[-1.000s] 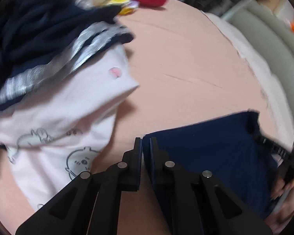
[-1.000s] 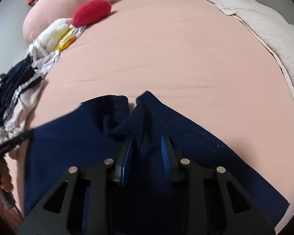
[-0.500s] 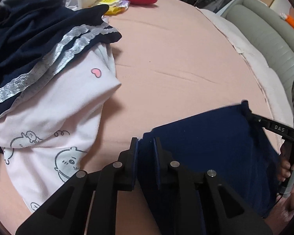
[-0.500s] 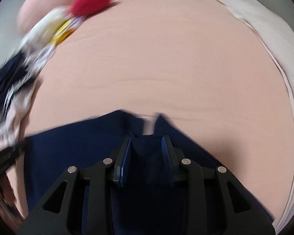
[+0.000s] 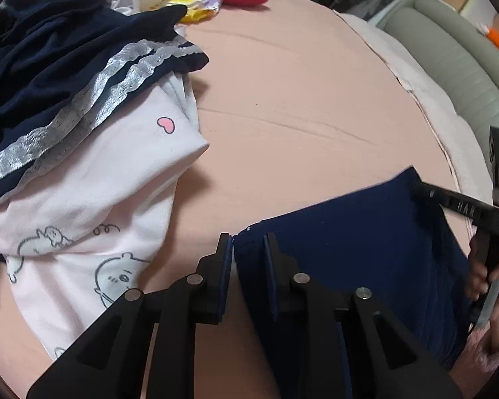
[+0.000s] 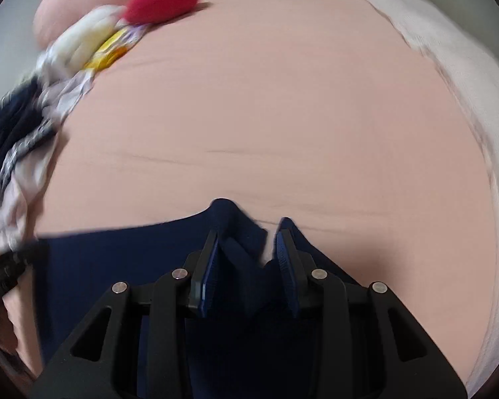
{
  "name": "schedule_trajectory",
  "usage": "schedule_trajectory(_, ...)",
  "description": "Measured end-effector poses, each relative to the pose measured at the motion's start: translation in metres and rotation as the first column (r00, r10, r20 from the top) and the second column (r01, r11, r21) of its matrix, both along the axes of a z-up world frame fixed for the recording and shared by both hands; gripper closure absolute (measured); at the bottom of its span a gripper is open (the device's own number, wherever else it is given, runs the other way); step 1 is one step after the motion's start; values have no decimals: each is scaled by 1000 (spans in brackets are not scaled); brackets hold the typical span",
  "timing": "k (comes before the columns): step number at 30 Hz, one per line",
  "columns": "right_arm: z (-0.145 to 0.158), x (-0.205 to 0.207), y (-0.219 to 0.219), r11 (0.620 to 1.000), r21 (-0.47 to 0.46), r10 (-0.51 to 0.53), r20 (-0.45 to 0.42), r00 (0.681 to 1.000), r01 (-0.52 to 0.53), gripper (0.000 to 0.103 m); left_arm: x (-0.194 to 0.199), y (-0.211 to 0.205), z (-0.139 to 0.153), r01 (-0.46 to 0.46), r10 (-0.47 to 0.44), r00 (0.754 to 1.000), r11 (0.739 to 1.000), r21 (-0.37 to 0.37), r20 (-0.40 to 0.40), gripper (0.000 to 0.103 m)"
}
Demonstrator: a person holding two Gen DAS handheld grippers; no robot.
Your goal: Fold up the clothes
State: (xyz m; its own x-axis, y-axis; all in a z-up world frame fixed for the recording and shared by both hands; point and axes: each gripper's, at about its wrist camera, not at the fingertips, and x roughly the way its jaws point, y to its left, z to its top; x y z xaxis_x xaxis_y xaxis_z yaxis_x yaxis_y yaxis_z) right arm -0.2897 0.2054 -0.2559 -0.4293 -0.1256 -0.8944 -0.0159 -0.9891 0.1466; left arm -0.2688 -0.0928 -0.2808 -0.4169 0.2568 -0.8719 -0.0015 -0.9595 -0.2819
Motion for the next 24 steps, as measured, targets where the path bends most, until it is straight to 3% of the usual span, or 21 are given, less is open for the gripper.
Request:
schedule_trajectory(2,9,8,7,999,4,-33,-78,996,33,68,-1,-7,3,-27,27,1000,999,34,4,79)
schedule_trajectory(3,11,10,2,1000,20,-3,-97,995,5,65,0,-11,3,-32,31,999,997,72,10,69)
schedule_trajectory(5,7,7,-10,996,9,93,-68,993,-93,65,0,-14,1,-34,32,999,990,139,16,53)
schedule_trajectory(7,-9,4,-23,985,27,173,-2,985,-173,66,-3,-7,-2,-21,19,1000,982,189,15,56)
schedule_trajectory(8,-17,3,-29,979,48,197,20,980,-198,68,-5,0,-2,-3,3,1000,987,162,4,73)
schedule_trajectory(9,-22,3,-32,977,65,202,16,979,-203,78,-6,9,-2,19,-18,1000,993,115,-10,97)
schedule_trajectory(11,-22,2,-34,978,55,201,-11,980,-200,97,-6,16,4,28,-26,999,998,60,-44,96)
schedule_trajectory(15,-8,0,-32,982,-10,187,-89,978,-189,98,-5,13,22,3,-4,993,1000,-11,-116,97)
schedule_trajectory(18,2,-10,-33,982,-17,186,-122,975,-189,99,-9,8,20,-15,13,994,1000,-9,-112,96)
schedule_trajectory(21,-10,-25,-41,983,12,182,-64,981,-182,98,-22,11,-5,6,-9,999,997,-71,-37,90)
schedule_trajectory(23,-27,-36,-41,985,25,172,6,985,-173,98,-23,22,-8,33,-41,997,992,-123,-62,89)
schedule_trajectory(24,-21,-34,-39,987,18,163,-15,987,-163,98,-22,26,-3,39,-50,997,988,-151,-65,88)
